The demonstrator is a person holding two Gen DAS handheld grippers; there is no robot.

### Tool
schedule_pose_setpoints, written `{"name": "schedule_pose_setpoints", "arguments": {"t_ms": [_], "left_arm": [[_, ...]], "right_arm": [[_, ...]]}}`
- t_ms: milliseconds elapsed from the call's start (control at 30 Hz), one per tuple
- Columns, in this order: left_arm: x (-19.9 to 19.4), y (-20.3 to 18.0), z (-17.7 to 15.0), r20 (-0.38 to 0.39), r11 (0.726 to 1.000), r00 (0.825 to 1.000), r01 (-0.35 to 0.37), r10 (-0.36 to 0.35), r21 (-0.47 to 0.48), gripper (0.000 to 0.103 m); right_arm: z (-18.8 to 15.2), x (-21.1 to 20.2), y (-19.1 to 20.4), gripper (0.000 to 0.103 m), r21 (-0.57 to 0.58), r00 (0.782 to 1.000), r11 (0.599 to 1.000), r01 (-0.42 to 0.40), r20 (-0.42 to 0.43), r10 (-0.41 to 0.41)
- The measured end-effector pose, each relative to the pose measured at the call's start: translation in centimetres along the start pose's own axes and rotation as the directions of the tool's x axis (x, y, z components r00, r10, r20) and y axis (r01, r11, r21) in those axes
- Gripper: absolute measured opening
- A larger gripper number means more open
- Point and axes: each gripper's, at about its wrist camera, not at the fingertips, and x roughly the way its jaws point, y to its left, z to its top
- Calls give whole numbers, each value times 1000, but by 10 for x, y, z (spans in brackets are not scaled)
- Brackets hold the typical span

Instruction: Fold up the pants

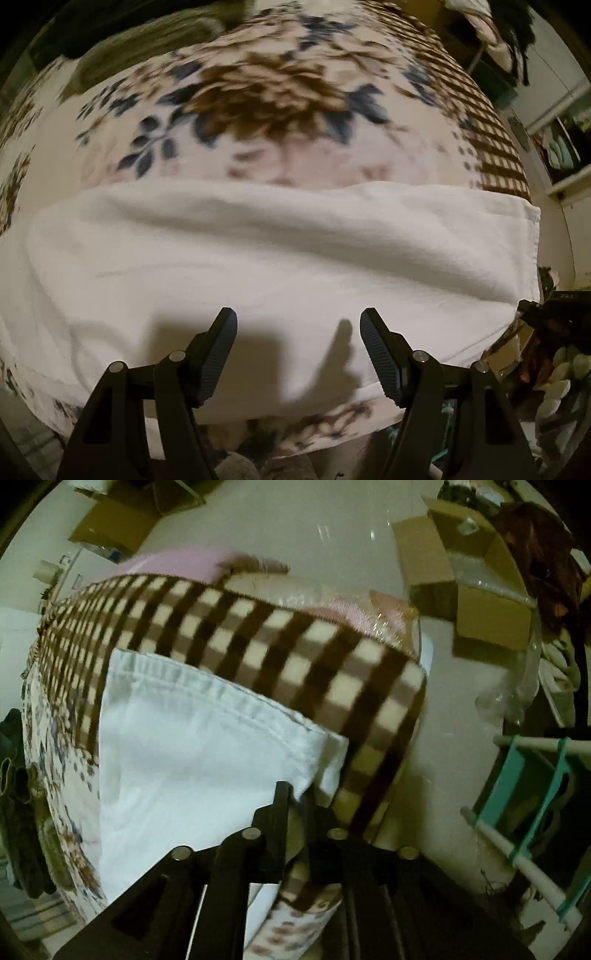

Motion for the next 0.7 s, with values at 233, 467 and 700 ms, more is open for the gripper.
{"name": "schedule_pose_setpoints", "arguments": {"t_ms": [233, 467, 700], "left_arm": [[-46, 111, -39, 11, 972, 1000, -8, 11, -237, 67], [-89, 273, -95, 0, 854, 991, -115, 133, -507, 67], [-91, 397, -118, 6, 714, 983, -127, 181, -689, 67]], "right_arm": [[-82, -24, 54, 52, -189, 993, 980, -68, -108, 48], [-239, 20, 109, 52, -222, 912, 948, -229, -388, 129], [-320, 50, 135, 51, -147, 907, 954, -261, -375, 191]]}}
